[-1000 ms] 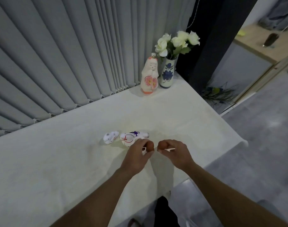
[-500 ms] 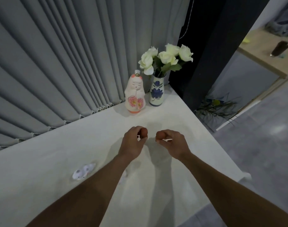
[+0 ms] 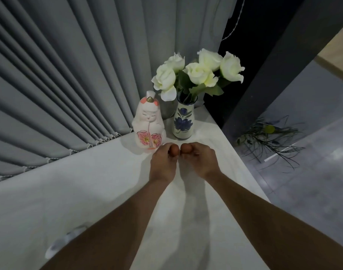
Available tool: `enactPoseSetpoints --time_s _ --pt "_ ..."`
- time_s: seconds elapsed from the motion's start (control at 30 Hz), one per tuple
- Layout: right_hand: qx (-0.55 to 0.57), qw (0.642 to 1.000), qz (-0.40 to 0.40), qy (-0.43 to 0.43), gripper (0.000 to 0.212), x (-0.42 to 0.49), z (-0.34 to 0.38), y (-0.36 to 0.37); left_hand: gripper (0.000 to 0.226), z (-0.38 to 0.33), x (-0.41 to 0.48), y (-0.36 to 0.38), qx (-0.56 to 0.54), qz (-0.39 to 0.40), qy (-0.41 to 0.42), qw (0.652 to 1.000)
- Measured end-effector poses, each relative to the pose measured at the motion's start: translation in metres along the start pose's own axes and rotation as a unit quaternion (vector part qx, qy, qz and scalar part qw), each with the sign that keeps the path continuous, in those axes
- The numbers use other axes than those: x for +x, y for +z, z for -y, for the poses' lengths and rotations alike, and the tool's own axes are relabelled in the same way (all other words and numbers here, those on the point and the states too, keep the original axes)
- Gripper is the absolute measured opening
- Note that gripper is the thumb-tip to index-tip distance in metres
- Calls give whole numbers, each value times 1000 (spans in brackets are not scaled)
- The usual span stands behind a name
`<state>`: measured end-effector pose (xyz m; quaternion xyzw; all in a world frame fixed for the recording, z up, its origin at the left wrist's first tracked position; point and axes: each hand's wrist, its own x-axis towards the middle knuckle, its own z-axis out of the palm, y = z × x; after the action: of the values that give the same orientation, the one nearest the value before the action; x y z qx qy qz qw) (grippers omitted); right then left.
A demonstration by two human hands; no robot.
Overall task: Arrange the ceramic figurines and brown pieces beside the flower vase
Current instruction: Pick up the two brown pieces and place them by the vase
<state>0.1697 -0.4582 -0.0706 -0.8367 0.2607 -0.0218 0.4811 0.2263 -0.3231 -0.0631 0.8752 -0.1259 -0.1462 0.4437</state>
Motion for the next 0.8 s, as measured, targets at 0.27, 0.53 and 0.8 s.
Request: enactPoseSetpoints --time_s 0.27,0.53,0.8 --pt "50 998 5 -24 23 0 -2 0 14 1 3 9 26 -20 -5 999" --pt "10 998 -1 -60 21 1 -7 -1 9 4 2 15 42 -49 -6 998" --pt "-66 994 7 -84 4 4 -11 1 15 12 6 7 12 -9 -13 1000"
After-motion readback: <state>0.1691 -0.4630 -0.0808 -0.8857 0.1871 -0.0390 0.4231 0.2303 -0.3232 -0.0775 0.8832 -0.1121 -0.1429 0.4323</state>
